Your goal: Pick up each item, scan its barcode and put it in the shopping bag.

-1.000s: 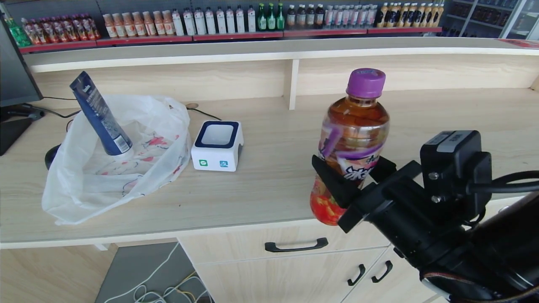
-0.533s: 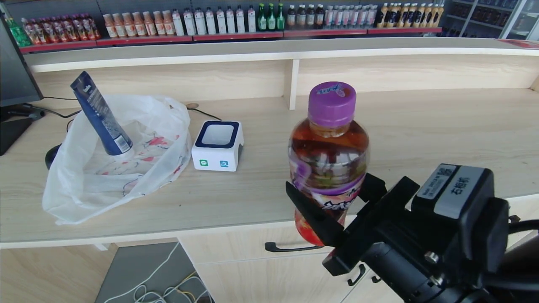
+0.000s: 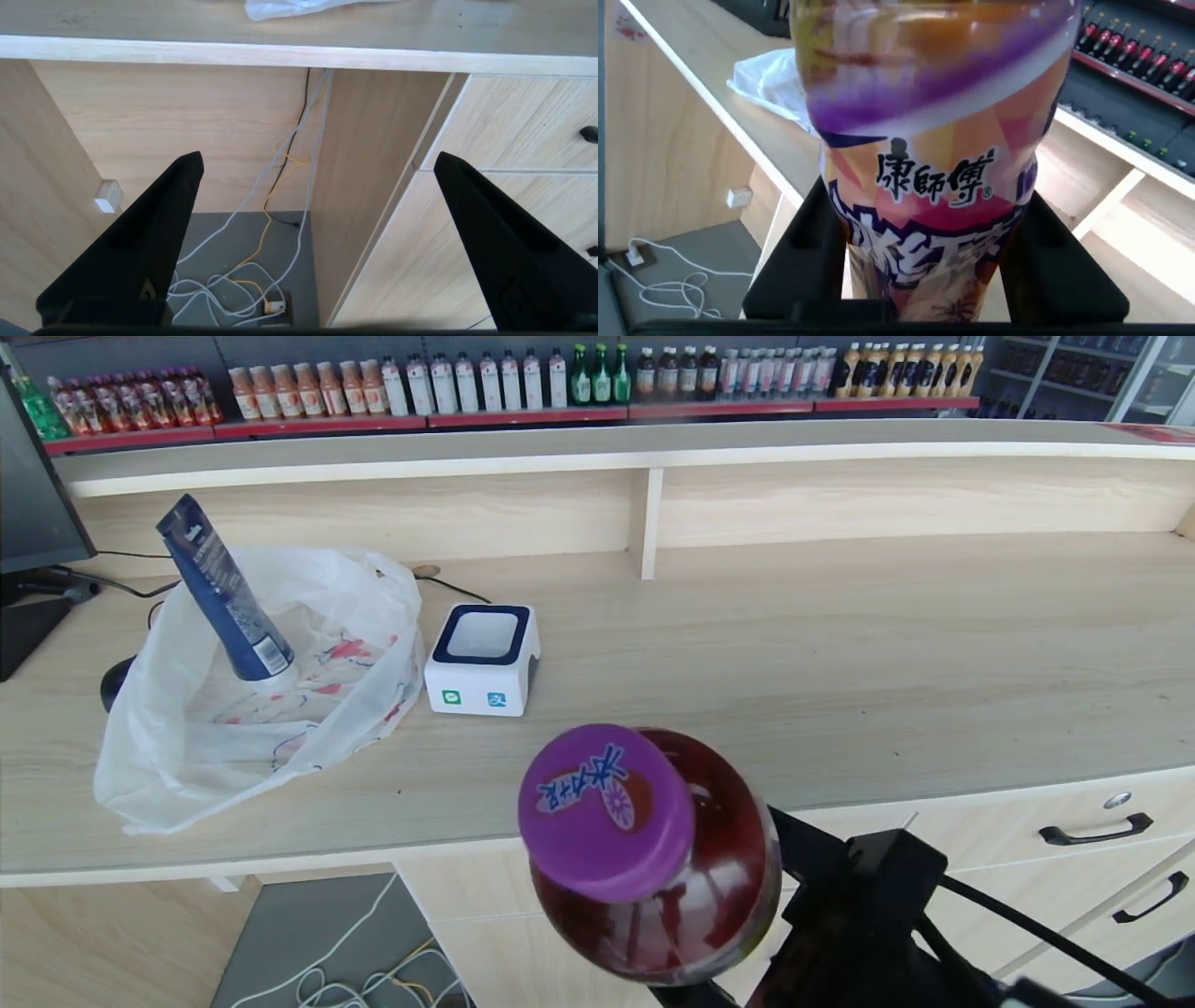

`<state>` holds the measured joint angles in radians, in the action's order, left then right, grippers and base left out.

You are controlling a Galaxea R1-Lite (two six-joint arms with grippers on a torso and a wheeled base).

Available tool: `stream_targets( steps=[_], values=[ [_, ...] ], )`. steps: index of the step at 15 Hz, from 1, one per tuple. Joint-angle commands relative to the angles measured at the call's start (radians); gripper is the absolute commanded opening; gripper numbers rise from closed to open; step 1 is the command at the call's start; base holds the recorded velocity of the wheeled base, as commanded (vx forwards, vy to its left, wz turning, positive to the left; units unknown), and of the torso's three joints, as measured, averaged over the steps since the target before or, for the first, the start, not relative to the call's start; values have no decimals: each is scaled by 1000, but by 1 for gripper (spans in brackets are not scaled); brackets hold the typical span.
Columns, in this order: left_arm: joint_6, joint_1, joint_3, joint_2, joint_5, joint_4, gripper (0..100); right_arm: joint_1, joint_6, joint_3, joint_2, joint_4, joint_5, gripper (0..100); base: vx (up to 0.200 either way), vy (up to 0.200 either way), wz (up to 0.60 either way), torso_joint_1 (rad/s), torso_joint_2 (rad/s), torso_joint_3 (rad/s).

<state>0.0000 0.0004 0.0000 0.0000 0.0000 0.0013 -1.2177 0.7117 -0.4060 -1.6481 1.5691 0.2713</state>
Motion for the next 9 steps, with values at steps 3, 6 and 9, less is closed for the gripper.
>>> stream_targets(
  steps=[3,6,9],
  values=[
    [0,1,0,0,0,-1,100,-11,71,12,2,2,-90,0,0,0,0,0,0,0],
    [0,1,0,0,0,0,100,-10,166,4,2,2,-168,0,0,0,0,0,0,0],
    [0,1,0,0,0,0,100,-10,279,1,2,2,-170,0,0,0,0,0,0,0]
  ],
)
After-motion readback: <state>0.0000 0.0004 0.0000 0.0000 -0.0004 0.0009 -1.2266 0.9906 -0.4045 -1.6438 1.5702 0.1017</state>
